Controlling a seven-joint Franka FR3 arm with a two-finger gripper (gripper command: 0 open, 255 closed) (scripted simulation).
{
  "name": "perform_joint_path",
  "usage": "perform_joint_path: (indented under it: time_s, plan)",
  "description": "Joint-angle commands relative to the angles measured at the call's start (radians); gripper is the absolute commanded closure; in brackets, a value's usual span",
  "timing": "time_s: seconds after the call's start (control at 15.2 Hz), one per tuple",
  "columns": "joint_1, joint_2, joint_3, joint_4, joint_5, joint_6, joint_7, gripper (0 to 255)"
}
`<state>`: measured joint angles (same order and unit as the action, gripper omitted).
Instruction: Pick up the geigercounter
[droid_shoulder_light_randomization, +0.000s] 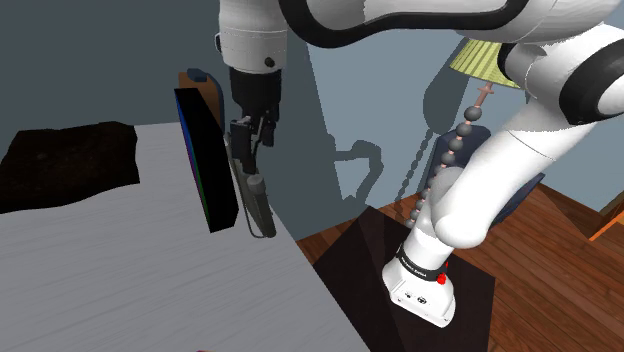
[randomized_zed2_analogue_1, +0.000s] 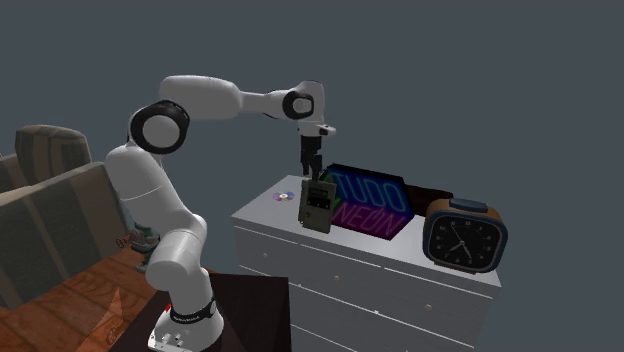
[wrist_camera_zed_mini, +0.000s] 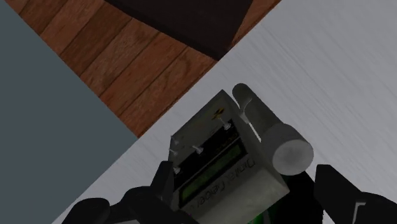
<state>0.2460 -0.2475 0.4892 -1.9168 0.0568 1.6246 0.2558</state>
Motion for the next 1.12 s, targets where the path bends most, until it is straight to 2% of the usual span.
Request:
perform_joint_path:
  time_s: [0.0, 0.46, 0.59, 0.66, 1.06]
  plan:
    - [0.012, 0.035, 0.025, 0.029, -0.006, -0.006, 0.017, 0]
    - [0.016, 0.032, 0.029, -0.076, -0.002, 0.096, 0.019, 0]
    - [0.016, 0.032, 0.029, -0.076, -0.002, 0.096, 0.019, 0]
    - [0.016, 0.03, 0.029, -0.077, -0.001, 0.096, 0.019, 255]
    - [0.016, 0.028, 0.028, -0.08, -0.001, 0.096, 0.017, 255]
